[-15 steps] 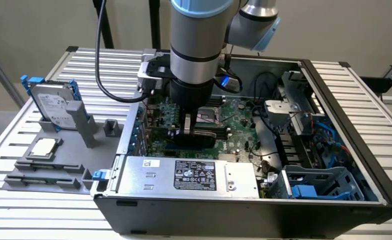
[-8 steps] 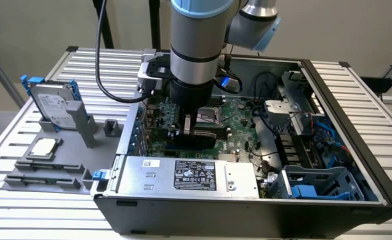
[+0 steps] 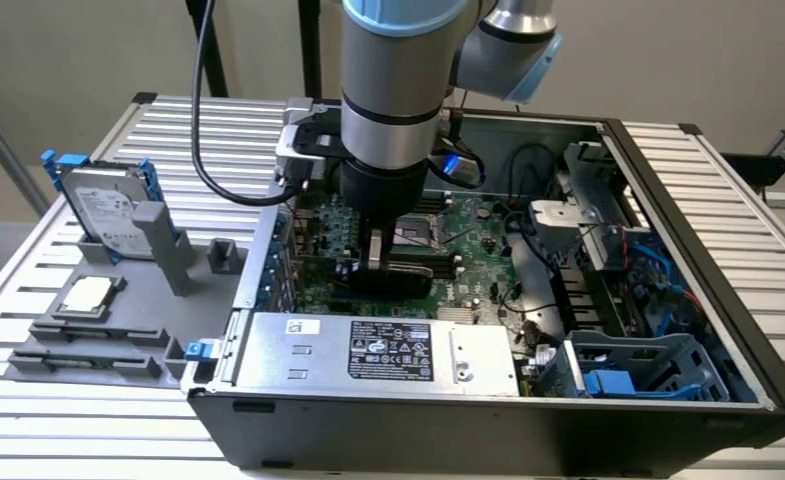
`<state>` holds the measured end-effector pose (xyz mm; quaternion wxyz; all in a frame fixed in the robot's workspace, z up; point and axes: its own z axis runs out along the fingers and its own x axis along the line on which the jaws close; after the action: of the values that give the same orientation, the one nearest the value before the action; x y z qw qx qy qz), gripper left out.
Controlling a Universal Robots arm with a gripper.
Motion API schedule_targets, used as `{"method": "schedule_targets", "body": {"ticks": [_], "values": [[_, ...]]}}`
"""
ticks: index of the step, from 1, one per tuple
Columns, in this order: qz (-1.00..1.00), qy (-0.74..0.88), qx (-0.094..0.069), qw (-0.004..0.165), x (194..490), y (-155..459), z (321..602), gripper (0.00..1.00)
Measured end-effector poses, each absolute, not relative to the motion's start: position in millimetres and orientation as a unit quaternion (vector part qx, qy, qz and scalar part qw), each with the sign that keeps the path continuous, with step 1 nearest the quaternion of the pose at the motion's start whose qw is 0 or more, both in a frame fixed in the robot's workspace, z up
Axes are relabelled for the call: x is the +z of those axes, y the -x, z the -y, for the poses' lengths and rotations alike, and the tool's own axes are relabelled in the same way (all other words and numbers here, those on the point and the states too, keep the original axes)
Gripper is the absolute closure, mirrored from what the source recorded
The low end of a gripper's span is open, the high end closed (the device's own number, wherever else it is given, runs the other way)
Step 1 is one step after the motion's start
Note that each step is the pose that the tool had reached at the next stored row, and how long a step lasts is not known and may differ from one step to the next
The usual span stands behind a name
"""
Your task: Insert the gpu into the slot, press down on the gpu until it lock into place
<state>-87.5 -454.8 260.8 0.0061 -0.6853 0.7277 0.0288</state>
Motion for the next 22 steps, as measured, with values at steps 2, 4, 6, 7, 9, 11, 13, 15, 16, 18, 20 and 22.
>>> {"method": "schedule_targets", "body": {"ticks": [2,4,6,7,9,11,13,15,16,18,20,22], "values": [[-0.728,0.685,0.029,0.006,260.8,87.5,454.2,0.74],[-0.728,0.685,0.029,0.006,260.9,87.5,453.1,0.74],[-0.728,0.685,0.029,0.006,260.9,87.5,452.3,0.74],[-0.728,0.685,0.029,0.006,260.9,87.5,451.7,0.74],[-0.728,0.685,0.029,0.006,260.9,87.4,450.8,0.74],[-0.728,0.685,0.029,0.006,260.8,87.4,450.7,0.74],[-0.728,0.685,0.029,0.006,260.3,87.5,450.7,0.74],[-0.728,0.685,0.029,0.006,260.1,87.5,450.7,0.74],[-0.728,0.685,0.029,0.006,260.0,87.5,450.7,0.74],[-0.728,0.685,0.029,0.006,259.9,87.5,450.6,0.74],[-0.728,0.685,0.030,0.005,259.9,87.6,450.6,0.74],[-0.728,0.685,0.030,0.005,259.9,87.6,450.6,0.74]]}}
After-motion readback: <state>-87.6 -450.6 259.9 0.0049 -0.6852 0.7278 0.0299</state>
